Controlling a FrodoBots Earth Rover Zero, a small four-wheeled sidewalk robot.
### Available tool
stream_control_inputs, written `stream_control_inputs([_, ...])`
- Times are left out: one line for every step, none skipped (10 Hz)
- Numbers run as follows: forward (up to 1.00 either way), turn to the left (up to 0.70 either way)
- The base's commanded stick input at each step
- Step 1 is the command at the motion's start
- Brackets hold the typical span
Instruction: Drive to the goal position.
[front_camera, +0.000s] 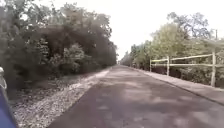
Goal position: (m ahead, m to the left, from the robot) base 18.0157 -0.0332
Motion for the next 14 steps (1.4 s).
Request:
stream_control_inputs([0.7,0.0])
stream_control_inputs([0.7,0.0])
stream_control_inputs([0.7,0.0])
stream_control_inputs([0.7,0.0])
stream_control_inputs([0.7,-0.19])
stream_control_inputs([0.7,-0.33])
stream_control_inputs([0.7,-0.28])
stream_control_inputs([0.7,-0.2])
stream_control_inputs([0.7,-0.12])
stream_control_inputs([0.7,0.0])
stream_control_inputs([0.7,0.0])
stream_control_inputs([0.7,0.0])
stream_control_inputs([0.7,0.0])
stream_control_inputs([0.7,0.0])
